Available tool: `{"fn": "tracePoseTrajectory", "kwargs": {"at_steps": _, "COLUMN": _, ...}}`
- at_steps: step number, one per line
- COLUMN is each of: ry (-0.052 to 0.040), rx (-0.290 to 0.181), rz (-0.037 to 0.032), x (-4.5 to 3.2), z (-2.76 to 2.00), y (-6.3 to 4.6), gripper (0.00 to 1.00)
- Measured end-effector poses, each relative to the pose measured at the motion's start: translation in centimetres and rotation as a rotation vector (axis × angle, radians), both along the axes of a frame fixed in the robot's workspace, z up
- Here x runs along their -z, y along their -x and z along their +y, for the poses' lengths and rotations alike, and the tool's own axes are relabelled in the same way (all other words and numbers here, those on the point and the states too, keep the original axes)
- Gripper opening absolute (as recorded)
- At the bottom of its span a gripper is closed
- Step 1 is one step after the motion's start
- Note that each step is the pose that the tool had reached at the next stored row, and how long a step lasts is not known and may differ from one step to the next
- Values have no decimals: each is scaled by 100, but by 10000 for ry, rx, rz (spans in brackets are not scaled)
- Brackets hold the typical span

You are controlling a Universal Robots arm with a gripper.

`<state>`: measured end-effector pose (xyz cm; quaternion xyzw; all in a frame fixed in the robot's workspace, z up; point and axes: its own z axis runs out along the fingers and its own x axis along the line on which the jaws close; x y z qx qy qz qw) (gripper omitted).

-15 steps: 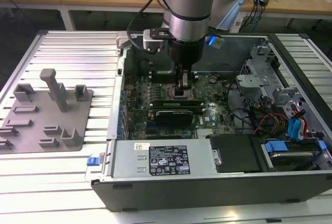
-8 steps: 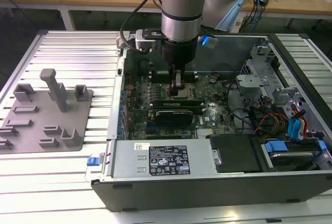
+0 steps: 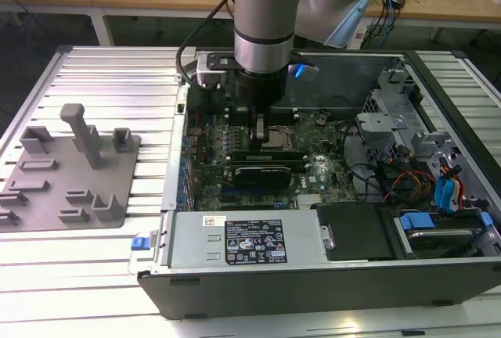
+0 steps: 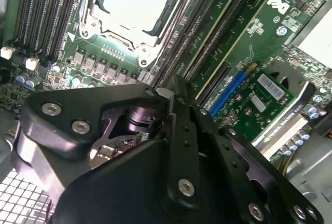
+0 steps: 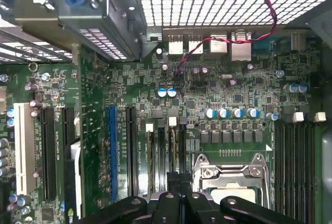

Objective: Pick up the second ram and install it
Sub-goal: 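Press down the second ram until it locks into place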

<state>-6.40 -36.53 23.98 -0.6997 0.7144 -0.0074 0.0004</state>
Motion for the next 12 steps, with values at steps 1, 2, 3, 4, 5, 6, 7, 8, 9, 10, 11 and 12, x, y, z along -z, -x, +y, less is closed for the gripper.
{"fn": "tracePoseTrajectory", "kwargs": {"at_steps": 1, "ry": 0, "rx": 0, "rz": 0, "x": 7, "z": 3, "y": 5, "gripper": 8}}
{"fn": "tracePoseTrajectory", "kwargs": {"at_steps": 2, "ry": 0, "rx": -1, "rz": 0, "x": 35, "z": 18, "y": 10, "gripper": 8}}
{"fn": "tracePoseTrajectory", "kwargs": {"at_steps": 3, "ry": 1, "rx": -2, "rz": 1, "x": 54, "z": 25, "y": 10, "gripper": 8}}
{"fn": "tracePoseTrajectory", "kwargs": {"at_steps": 4, "ry": 5, "rx": -3, "rz": 4, "x": 70, "z": 25, "y": 10, "gripper": 8}}
{"fn": "tracePoseTrajectory", "kwargs": {"at_steps": 5, "ry": 7, "rx": -1, "rz": 4, "x": 86, "z": 24, "y": 11, "gripper": 8}}
{"fn": "tracePoseTrajectory", "kwargs": {"at_steps": 6, "ry": 4, "rx": -1, "rz": 3, "x": 89, "z": 25, "y": 11, "gripper": 8}}
{"fn": "tracePoseTrajectory", "kwargs": {"at_steps": 7, "ry": 2, "rx": 0, "rz": 2, "x": 91, "z": 25, "y": 11, "gripper": 8}}
{"fn": "tracePoseTrajectory", "kwargs": {"at_steps": 8, "ry": 2, "rx": 0, "rz": 1, "x": 92, "z": 25, "y": 11, "gripper": 8}}
{"fn": "tracePoseTrajectory", "kwargs": {"at_steps": 9, "ry": 2, "rx": 0, "rz": 1, "x": 93, "z": 25, "y": 11, "gripper": 8}}
{"fn": "tracePoseTrajectory", "kwargs": {"at_steps": 10, "ry": 1, "rx": 0, "rz": 1, "x": 109, "z": 25, "y": 11, "gripper": 8}}
{"fn": "tracePoseTrajectory", "kwargs": {"at_steps": 11, "ry": 2, "rx": -1, "rz": 0, "x": 109, "z": 25, "y": 10, "gripper": 8}}
{"fn": "tracePoseTrajectory", "kwargs": {"at_steps": 12, "ry": 2, "rx": 0, "rz": 1, "x": 109, "z": 25, "y": 11, "gripper": 8}}
